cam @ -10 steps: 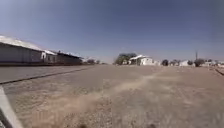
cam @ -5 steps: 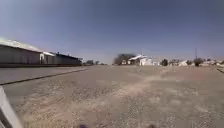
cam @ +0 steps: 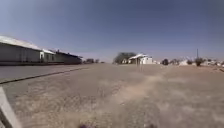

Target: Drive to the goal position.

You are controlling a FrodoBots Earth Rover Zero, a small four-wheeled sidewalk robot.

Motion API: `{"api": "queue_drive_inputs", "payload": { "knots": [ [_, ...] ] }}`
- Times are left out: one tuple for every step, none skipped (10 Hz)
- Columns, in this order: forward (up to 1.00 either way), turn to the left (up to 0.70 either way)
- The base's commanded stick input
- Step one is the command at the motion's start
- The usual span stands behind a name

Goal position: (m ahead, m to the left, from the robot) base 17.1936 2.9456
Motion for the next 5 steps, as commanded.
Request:
{"api": "queue_drive_inputs", "payload": {
  "knots": [
    [0.7, 0.0],
    [0.7, 0.0],
    [0.7, 0.0],
    [0.7, 0.0],
    [0.7, 0.0]
  ]
}}
